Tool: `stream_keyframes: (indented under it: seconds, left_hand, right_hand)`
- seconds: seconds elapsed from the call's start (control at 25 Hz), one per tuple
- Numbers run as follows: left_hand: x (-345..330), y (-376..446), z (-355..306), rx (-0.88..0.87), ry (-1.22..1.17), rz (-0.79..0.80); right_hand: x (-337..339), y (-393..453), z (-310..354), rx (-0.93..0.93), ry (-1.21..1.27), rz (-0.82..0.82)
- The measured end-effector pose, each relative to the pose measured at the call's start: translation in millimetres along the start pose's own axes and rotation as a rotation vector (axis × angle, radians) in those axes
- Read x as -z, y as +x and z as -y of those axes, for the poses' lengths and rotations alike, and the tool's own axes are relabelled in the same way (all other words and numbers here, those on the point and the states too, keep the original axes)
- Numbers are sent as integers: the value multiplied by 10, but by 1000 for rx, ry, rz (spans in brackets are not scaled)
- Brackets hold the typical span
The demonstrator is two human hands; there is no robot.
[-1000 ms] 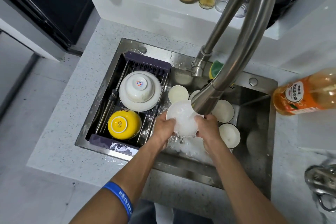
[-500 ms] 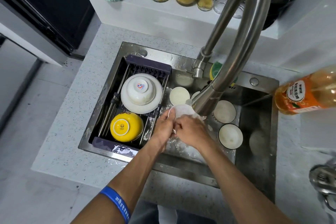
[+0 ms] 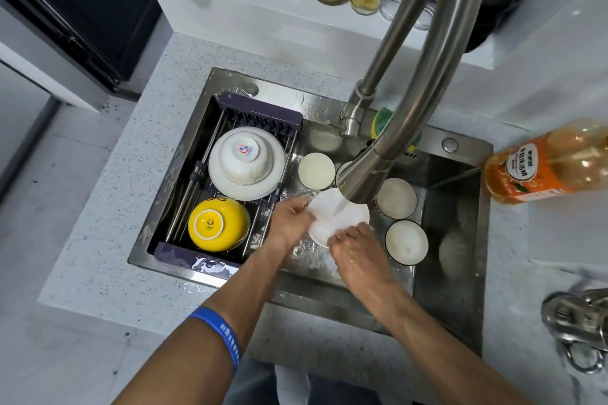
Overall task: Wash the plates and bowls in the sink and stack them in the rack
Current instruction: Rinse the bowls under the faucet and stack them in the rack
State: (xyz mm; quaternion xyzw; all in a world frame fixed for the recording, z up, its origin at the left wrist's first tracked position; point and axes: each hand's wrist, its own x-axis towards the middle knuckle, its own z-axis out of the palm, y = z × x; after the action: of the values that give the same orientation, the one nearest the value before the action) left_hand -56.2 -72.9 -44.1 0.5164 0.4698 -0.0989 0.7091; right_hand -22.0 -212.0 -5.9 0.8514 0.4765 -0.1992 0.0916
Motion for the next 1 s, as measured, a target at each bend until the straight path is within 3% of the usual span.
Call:
stream_keyframes:
  seconds: [0.16,0.24,0.44,1.0]
  left_hand:
    - [-86,-50,-21,-54,-57,-11]
    - [-43,-19,43,-34,-199,-30]
    - [74,10,61,-25,-378,14]
    - [141,-72,69,17,-278,94]
  right_hand:
    - [-32,35,35,-101,23,-8]
    - [-54,75,61,-138,85,-49]
    - [36,89,176,-117,141,-109]
    - [-134,83,73,-121,169,-288]
